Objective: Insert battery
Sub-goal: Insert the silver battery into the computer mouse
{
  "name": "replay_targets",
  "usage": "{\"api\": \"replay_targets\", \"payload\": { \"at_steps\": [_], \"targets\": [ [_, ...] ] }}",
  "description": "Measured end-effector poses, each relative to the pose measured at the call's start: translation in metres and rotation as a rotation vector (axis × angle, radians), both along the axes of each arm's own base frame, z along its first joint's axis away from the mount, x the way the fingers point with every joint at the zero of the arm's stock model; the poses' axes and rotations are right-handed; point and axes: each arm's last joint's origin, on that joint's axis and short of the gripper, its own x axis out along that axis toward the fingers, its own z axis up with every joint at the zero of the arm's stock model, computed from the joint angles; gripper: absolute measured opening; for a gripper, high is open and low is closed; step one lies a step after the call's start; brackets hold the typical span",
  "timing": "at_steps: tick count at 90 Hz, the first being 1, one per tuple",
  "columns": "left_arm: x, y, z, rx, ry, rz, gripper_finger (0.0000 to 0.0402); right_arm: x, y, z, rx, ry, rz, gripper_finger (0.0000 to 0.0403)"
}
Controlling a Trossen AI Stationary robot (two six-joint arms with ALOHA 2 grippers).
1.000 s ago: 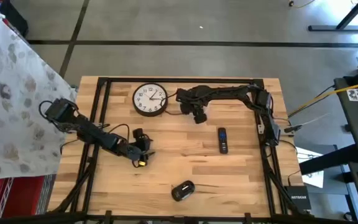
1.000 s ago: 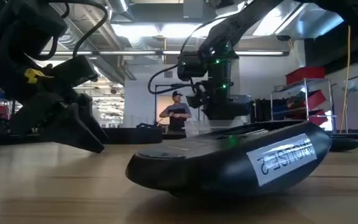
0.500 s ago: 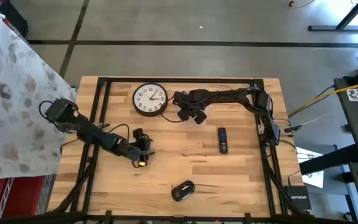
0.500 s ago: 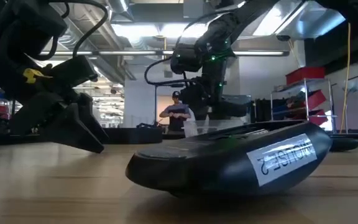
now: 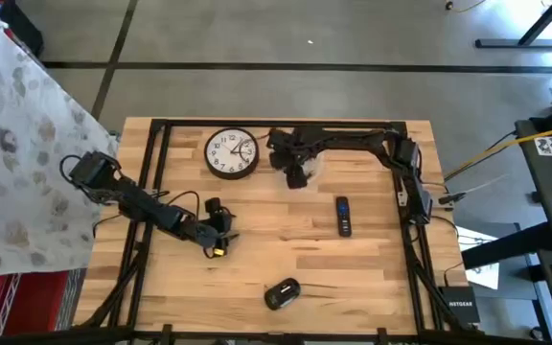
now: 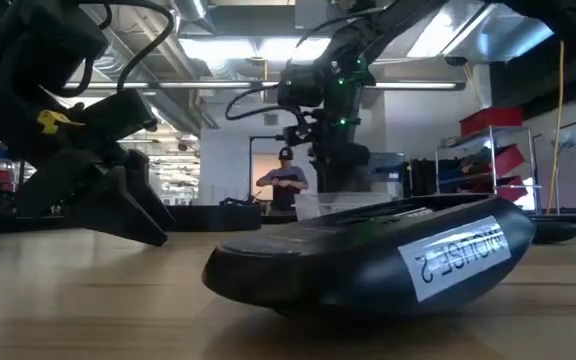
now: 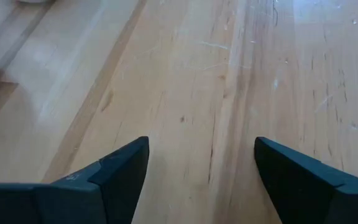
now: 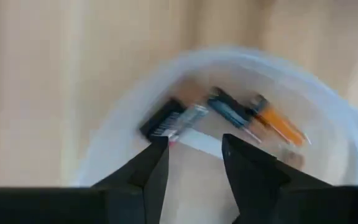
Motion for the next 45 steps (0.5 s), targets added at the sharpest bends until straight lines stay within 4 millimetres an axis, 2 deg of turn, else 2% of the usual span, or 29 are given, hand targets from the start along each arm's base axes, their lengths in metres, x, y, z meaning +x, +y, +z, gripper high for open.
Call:
{"api": "replay_targets", "payload": {
  "at_steps": [19,45],
  "targets": [
    [0.0,0.0,0.0,0.0,0.0,0.0,0.0276,-0.015,-0.012,-0.01,0.125,0.031,-0.183,0.0138],
    [0.0,0.0,0.0,0.003,0.001,-0.002,0.0276,-0.015,-0.008,-0.022,0.125,0.008,-0.216,0.0138]
  ]
}}
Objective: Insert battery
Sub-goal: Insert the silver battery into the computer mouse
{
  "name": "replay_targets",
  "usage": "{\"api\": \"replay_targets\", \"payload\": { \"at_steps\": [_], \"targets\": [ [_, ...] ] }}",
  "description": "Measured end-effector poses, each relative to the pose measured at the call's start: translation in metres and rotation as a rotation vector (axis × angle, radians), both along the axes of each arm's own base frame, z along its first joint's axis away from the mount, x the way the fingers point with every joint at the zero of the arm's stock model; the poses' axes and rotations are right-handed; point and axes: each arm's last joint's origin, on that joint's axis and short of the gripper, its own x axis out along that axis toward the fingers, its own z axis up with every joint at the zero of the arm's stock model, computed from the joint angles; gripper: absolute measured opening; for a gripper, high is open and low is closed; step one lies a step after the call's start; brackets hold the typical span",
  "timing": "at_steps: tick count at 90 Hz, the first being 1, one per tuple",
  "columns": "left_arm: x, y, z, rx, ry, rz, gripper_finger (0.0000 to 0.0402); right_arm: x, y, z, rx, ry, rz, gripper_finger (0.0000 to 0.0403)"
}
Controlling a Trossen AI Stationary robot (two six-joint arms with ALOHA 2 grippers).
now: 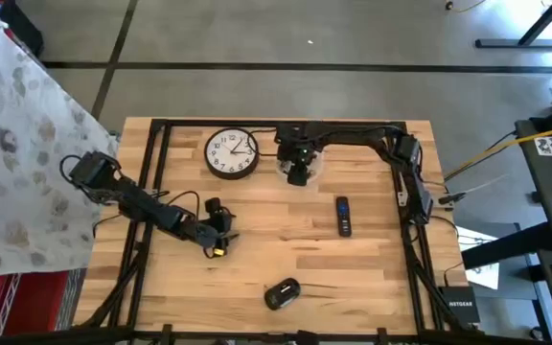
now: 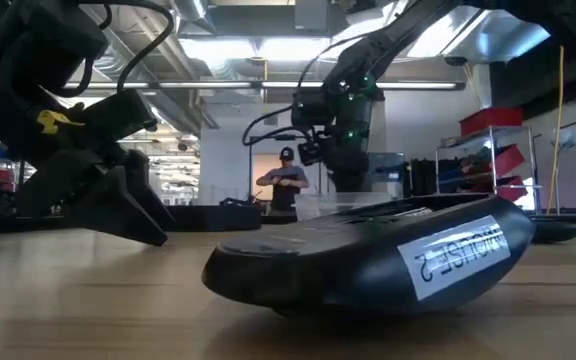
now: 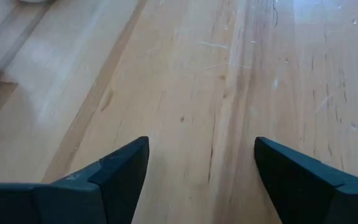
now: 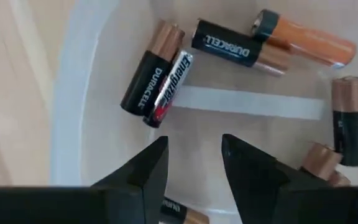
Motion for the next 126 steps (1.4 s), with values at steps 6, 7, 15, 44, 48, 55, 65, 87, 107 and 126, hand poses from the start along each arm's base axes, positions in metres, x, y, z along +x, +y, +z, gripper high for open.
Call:
{"api": "replay_targets", "payload": {
  "at_steps": [6,7,15,44,48,55,65,87,107,126],
  "targets": [
    [0.0,0.0,0.0,0.003,0.001,-0.002,0.0276,0.0006,-0.0003,-0.0012,-0.005,-0.01,-0.024,0.0138],
    [0.0,0.0,-0.0001,0.003,0.002,-0.002,0.0276,0.0006,-0.0002,-0.0013,-0.003,-0.011,-0.026,0.0138],
    [0.0,0.0,0.0,0.003,0.001,-0.002,0.0276,0.0018,0.0001,-0.0012,0.018,-0.031,-0.023,0.0138],
    [0.0,0.0,0.0,0.007,0.003,-0.006,0.0276,0.0032,0.0015,-0.0008,0.072,-0.062,-0.018,0.0138],
    [0.0,0.0,0.0,0.008,0.004,-0.006,0.0276,0.0033,0.0017,-0.0008,0.085,-0.067,-0.017,0.0138],
    [0.0,0.0,0.0,0.008,0.004,-0.007,0.0276,0.0034,0.002,-0.0007,0.099,-0.072,-0.024,0.0138],
    [0.0,0.0,0.0,0.009,0.004,-0.007,0.0276,0.004,0.003,-0.0004,0.142,-0.086,-0.057,0.0138],
    [0.0,0.0,0.0,0.009,0.004,-0.007,0.0276,0.0042,0.0022,-0.0004,0.155,-0.08,-0.209,0.0138],
    [0.0,0.0,0.0,0.007,0.003,-0.006,0.0276,0.0011,0.0004,-0.0013,0.065,-0.026,-0.255,0.0138],
    [0.0,0.0,0.0,0.007,0.003,-0.005,0.0276,-0.0006,-0.0011,-0.0016,0.002,0.003,-0.25,0.0138]
  ]
}}
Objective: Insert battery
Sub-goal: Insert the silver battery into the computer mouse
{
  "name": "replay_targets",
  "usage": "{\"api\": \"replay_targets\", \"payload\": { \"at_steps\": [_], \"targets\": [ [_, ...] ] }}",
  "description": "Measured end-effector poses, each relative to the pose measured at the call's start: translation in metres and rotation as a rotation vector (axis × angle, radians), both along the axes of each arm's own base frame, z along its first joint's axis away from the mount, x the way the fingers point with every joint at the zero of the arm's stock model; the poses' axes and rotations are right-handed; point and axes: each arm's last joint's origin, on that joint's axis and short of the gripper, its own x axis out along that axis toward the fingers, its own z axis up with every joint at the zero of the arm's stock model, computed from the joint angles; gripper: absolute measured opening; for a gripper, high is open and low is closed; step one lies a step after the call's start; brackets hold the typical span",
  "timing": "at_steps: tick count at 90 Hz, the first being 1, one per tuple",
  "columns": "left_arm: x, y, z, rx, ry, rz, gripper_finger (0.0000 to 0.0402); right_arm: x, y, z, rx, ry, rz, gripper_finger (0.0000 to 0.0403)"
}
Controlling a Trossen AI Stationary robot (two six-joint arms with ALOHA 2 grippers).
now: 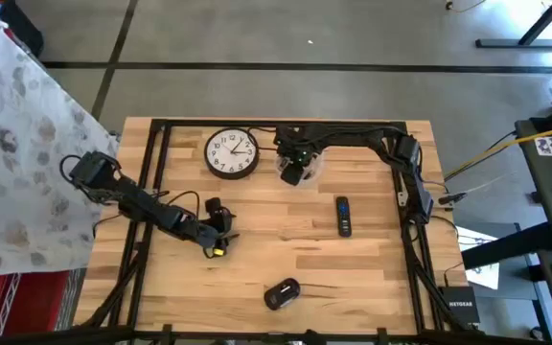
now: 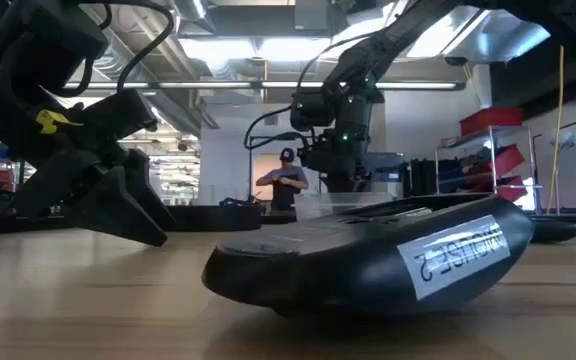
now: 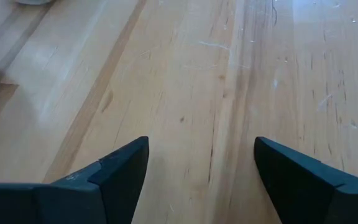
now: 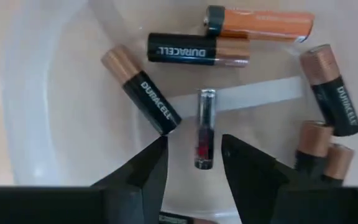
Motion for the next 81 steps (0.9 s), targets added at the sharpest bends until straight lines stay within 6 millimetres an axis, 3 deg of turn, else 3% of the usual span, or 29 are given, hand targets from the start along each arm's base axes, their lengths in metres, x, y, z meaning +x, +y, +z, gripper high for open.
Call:
{"api": "replay_targets", "payload": {
  "at_steps": [22,81],
  "targets": [
    [0.0,0.0,0.0,0.0,0.0,0.0,0.0276,0.0,0.0013,-0.0001,0.015,-0.003,0.132,0.0138],
    [0.0,0.0001,0.0,0.002,0.001,-0.001,0.0276,0.0036,-0.0067,0.0,-0.098,-0.017,0.112,0.0138]
  ]
}}
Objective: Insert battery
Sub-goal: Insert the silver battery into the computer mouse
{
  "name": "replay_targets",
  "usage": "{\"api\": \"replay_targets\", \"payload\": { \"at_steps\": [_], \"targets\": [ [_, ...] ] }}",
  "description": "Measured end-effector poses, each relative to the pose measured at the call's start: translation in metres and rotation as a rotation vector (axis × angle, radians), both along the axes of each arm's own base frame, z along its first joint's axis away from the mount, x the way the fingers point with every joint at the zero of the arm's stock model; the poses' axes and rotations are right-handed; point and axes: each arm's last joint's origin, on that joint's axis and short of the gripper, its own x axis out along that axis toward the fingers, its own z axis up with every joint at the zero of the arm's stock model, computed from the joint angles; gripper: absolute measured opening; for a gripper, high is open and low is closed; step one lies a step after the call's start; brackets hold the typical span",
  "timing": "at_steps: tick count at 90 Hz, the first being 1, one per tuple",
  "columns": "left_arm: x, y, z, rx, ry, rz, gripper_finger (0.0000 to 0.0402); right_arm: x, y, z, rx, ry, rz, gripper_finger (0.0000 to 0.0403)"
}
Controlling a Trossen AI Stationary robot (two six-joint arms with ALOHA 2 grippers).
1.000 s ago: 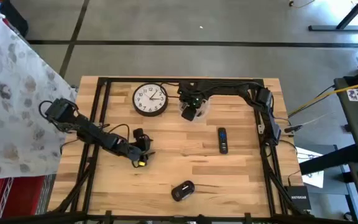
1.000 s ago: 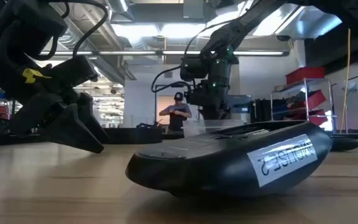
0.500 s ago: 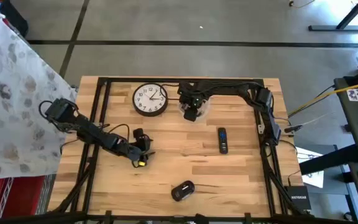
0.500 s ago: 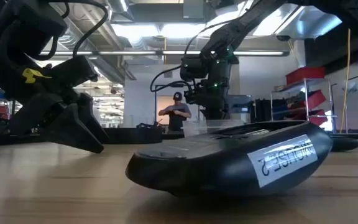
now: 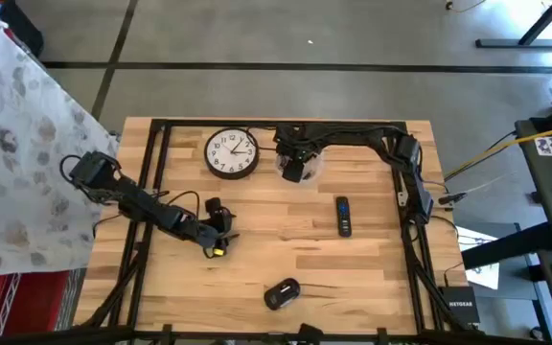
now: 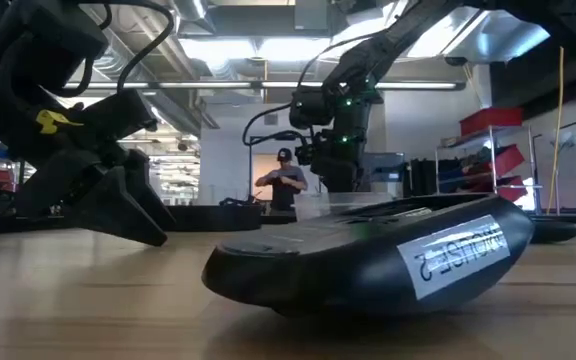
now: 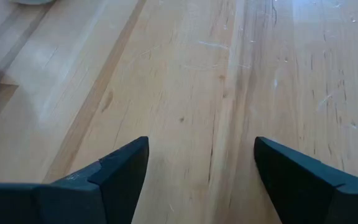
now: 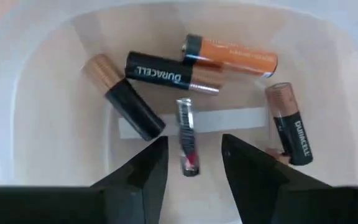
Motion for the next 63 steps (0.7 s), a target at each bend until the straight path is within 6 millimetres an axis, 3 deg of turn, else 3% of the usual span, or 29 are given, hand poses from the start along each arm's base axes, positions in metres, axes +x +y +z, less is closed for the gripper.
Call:
{"api": "replay_targets", "payload": {
  "at_steps": [32,63],
  "targets": [
    [-0.0001,0.0,-0.0001,0.0,0.0,0.0,0.0276,0.0005,-0.0033,-0.0086,-0.094,0.074,0.066,0.0138],
    [-0.0001,-0.0001,-0.0001,-0.002,0.001,-0.002,0.0276,-0.0027,-0.0009,-0.0014,-0.075,0.083,0.148,0.0138]
  ]
}}
